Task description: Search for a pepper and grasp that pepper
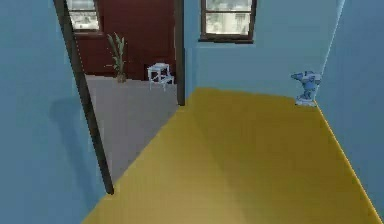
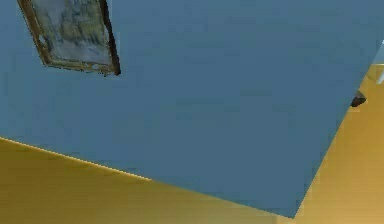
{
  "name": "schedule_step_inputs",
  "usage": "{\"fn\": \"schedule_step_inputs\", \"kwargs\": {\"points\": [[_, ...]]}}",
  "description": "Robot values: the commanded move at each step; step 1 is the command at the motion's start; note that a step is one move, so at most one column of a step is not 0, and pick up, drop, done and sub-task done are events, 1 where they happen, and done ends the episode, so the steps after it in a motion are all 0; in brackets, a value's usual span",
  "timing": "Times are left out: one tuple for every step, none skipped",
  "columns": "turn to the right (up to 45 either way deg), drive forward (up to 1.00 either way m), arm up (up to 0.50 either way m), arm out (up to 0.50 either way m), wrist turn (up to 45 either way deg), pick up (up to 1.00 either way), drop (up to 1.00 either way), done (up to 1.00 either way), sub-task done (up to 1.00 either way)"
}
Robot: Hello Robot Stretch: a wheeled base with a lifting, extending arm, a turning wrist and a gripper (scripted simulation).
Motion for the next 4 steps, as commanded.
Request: {"fn": "schedule_step_inputs", "kwargs": {"points": [[0.0,1.00,0.00,0.00,0.0,0.00,0.00,0.00,0.00],[0.0,0.30,0.00,0.00,0.0,0.00,0.00,0.00,0.00],[-27.0,0.00,0.00,0.00,0.0,0.00,0.00,0.00,0.00],[0.0,0.50,0.00,0.00,0.0,0.00,0.00,0.00,0.00]]}}
